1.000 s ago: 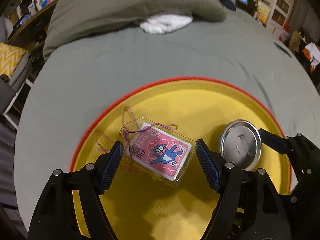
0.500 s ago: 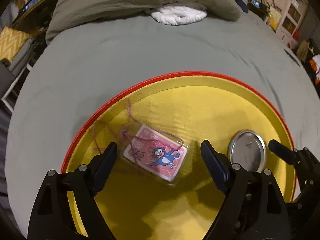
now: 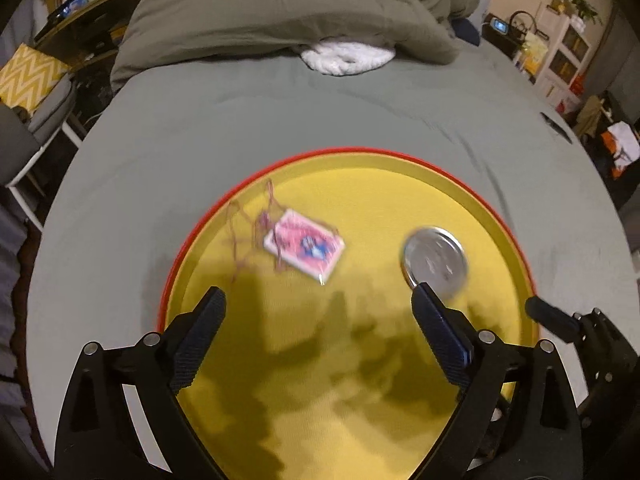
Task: Organize jewelry
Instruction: 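Withdraw both tools from the tray back toward the remaining items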
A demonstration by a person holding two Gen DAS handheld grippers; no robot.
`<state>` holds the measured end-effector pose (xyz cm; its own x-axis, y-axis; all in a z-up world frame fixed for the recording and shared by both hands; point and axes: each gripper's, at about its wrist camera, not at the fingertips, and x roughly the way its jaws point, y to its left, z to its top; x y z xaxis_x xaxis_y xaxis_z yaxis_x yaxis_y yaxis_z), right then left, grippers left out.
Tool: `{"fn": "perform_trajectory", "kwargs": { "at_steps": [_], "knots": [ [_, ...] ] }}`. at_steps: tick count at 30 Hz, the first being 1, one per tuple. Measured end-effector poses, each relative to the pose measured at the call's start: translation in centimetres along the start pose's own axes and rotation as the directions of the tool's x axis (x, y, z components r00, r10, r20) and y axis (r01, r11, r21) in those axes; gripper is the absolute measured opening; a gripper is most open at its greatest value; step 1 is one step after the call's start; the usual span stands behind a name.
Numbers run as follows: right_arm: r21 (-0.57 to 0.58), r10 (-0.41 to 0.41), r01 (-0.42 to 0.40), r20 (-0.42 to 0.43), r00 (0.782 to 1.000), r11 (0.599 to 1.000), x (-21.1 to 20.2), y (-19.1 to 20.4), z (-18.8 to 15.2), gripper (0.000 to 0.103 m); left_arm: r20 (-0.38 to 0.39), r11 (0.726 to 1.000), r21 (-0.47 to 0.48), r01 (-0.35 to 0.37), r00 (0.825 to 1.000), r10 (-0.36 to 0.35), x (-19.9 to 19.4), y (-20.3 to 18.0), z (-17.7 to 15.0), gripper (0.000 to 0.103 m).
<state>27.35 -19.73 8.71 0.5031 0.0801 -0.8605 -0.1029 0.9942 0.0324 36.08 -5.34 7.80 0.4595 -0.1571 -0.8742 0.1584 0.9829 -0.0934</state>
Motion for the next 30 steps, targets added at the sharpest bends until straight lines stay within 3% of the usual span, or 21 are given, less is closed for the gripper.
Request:
{"fn": "perform_trajectory", "kwargs": {
  "at_steps": [4,6,13,18,21,25,30],
  "knots": [
    [-0.011,0.022,-0.022,0.023,0.999,1.0,-4.9,0.7,-2.2,0.081,0.033,1.0,-0.007,0.012,0.999,-0.012,-4.0,0.3,-3.6,0.095],
    [-0.017,0.01,-0.01,0.033,0.999,1.0,-7.1,0.9,-3.7,0.09,0.031,1.0,-0.002,0.018,0.999,-0.018,-5.8,0.1,-5.8,0.095],
    [0.026,0.012,-0.013,0.032,0.999,1.0,-11.9,0.2,-10.4,0.09,0.046,0.996,0.087,-0.004,0.999,0.0,-11.0,-1.2,-13.4,0.095],
    [0.111,0.05,-0.052,0.019,0.999,0.993,-12.8,-0.8,-14.4,0.09,0.019,0.992,0.12,0.037,0.999,-0.039,-12.5,-2.5,-18.5,0.095],
    [0.114,0.031,-0.028,-0.021,0.999,0.993,-12.5,-1.2,-15.9,0.09,-0.009,0.988,0.15,0.041,0.999,-0.04,-12.3,-3.2,-21.0,0.095],
    [0.156,0.071,-0.063,-0.046,0.996,0.986,-12.0,-2.0,-17.4,0.09,-0.035,0.98,0.198,0.016,0.999,-0.009,-11.4,-4.0,-23.1,0.095],
    [0.113,0.056,-0.046,-0.09,0.994,0.992,-10.5,-1.5,-18.8,0.09,-0.085,0.966,0.253,0.053,0.996,-0.032,-9.9,-5.3,-24.3,0.095]
  ]
}}
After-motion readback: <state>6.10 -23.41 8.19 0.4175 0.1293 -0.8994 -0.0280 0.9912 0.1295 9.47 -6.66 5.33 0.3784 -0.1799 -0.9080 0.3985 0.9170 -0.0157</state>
